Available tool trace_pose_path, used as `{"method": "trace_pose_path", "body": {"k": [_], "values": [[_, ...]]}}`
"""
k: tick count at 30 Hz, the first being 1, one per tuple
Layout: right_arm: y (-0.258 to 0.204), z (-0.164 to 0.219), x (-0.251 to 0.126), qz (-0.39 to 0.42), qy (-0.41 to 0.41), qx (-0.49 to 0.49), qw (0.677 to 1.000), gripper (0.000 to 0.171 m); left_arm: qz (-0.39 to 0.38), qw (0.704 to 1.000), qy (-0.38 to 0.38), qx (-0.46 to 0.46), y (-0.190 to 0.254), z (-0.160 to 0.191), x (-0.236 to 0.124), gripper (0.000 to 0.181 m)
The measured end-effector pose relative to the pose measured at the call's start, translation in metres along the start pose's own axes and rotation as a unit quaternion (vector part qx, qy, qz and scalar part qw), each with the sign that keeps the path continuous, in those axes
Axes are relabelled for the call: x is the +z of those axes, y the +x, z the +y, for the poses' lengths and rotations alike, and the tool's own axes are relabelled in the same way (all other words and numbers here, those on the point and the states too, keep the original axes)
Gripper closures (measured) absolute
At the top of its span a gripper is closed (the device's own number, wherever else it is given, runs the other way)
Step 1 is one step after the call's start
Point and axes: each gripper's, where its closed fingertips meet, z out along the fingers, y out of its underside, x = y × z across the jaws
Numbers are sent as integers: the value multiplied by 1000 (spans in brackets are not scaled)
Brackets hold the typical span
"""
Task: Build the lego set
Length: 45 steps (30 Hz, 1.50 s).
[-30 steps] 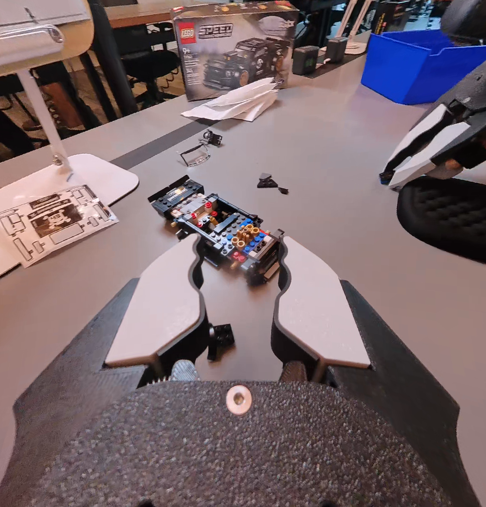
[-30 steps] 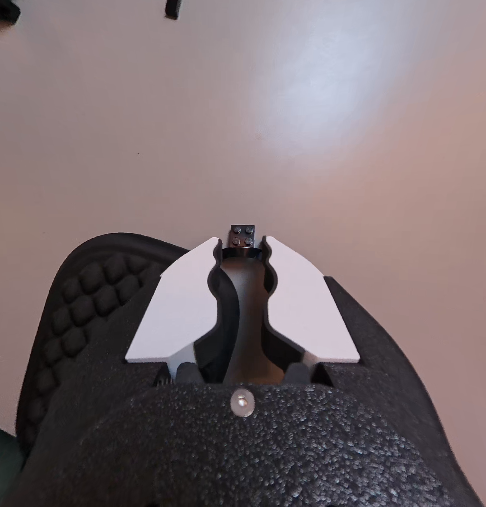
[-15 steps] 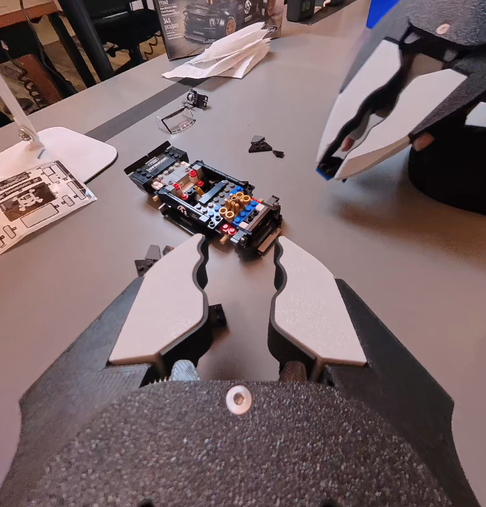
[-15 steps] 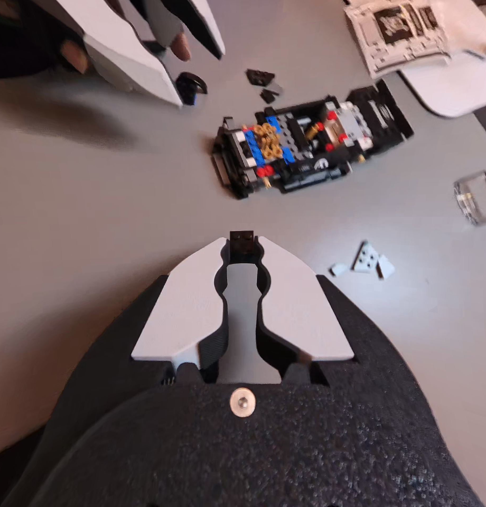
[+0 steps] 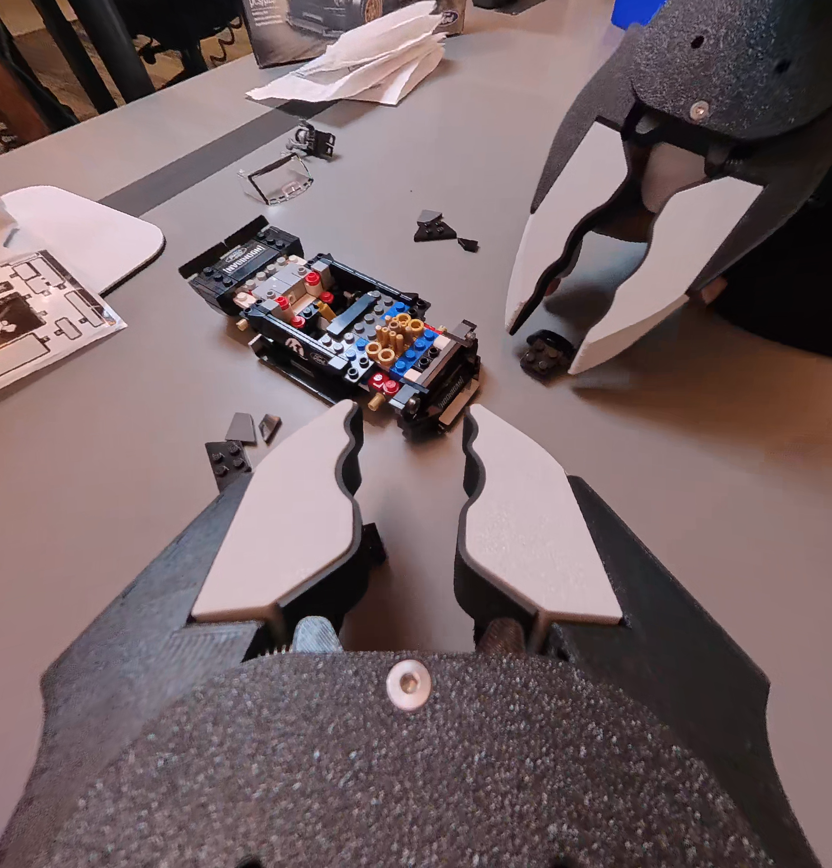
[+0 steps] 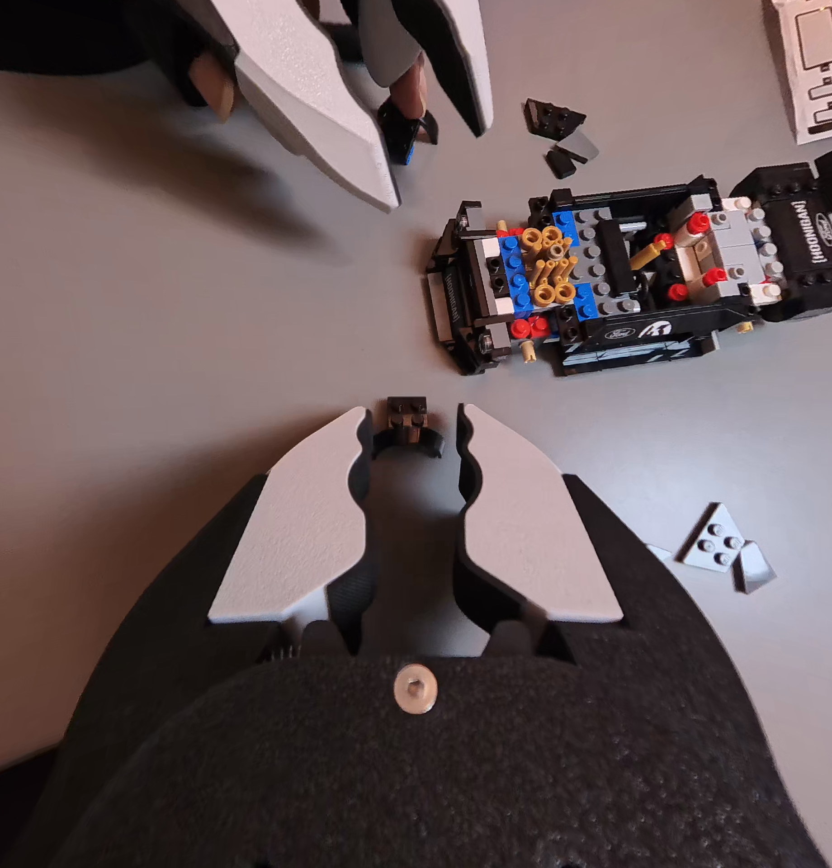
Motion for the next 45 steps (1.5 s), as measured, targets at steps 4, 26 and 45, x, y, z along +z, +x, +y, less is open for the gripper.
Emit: {"method": "trace_pose_path", "body": {"k": [4,26,45], "values": [[-3,5,-2,-8,-6,14,1000,135,-13,1000,7,-16,-6,-2,-2,142],[42,-28,-14,23,64,-14,998,144,-35,999,-8,-9,-14,5,-4,155],[50,-32,4,-7,98,-3,995,144,-54,999,-3,1,-21,3,-2,150]]}}
